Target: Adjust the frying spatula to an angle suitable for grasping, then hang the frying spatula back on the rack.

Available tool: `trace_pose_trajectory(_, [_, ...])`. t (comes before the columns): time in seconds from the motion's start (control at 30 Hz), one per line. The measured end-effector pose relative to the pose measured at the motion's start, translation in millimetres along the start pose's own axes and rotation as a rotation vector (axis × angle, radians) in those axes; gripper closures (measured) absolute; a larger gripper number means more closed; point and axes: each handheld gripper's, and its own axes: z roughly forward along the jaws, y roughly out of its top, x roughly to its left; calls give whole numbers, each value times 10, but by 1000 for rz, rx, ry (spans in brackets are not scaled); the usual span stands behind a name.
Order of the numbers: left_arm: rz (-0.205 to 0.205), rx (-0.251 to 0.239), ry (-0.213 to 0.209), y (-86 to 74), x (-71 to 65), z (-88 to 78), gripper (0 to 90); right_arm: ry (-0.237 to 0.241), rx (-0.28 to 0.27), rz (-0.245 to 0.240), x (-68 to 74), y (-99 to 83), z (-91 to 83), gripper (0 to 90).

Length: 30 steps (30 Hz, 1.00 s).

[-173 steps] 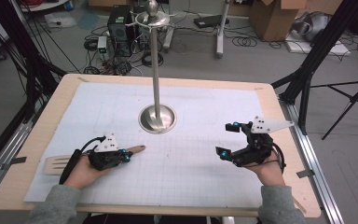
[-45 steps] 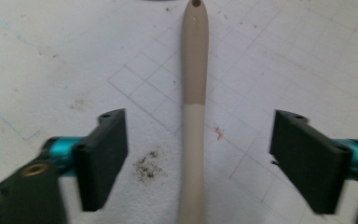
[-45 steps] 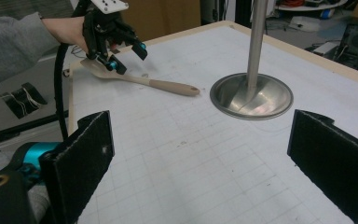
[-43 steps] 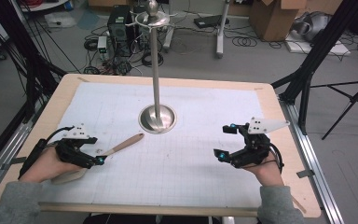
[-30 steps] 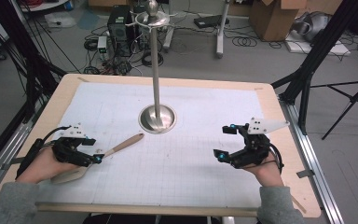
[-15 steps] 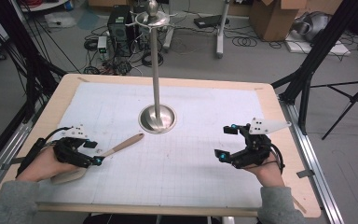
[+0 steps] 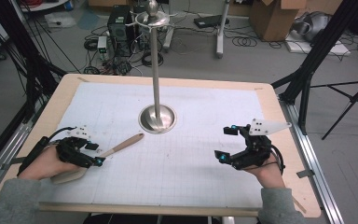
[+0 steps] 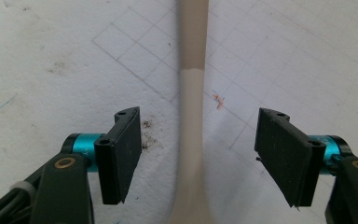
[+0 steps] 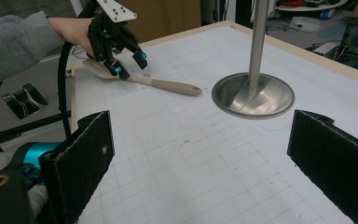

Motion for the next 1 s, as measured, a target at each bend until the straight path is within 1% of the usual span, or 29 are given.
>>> trace_pose_trajectory(0.07, [3, 7, 1, 8, 12, 10, 322, -3, -3, -2, -4, -1, -7, 62])
trace_pose_trajectory(0.1, [4, 11, 0, 9, 18, 11, 328, -5, -1, -5, -7, -5, -7, 61])
trace_pose_trajectory(0.13, [5, 14, -1, 9, 25, 11, 333, -3, 3, 3, -1, -8, -8, 62])
trace_pose_trajectory(0.2, [5, 25, 6, 5, 33, 9, 342, -5, 9, 0, -2, -18, -14, 62])
trace_pose_trajectory(0.33, [4, 33, 8, -11, 37, 8, 368, -4, 1, 0, 13, -17, -31, 62])
trace_pose_trajectory(0.4, [3, 40, 3, -11, 35, 12, 380, -7, -1, -1, 14, -17, -41, 62])
trace_pose_trajectory(0.5, [19, 52, -6, -2, 37, 14, 410, -10, -5, -1, 5, -16, -45, 62])
trace_pose_trajectory(0.53, [18, 47, -7, 0, 35, 20, 422, -10, -5, -2, 0, -17, -43, 62])
trace_pose_trajectory(0.63, [22, 61, -7, 2, 49, 25, 439, -7, 4, 5, 1, -22, -31, 62])
trace_pose_trajectory(0.7, [19, 65, -1, -2, 45, 34, 452, -3, 11, 0, 4, -23, -31, 62])
trace_pose_trajectory(0.8, [16, 69, -3, -3, 45, 32, 481, -3, 5, 1, 10, -22, -40, 61])
trace_pose_trajectory(1.0, [16, 87, -7, -10, 51, 22, 506, -4, 2, 0, 7, -23, -49, 62])
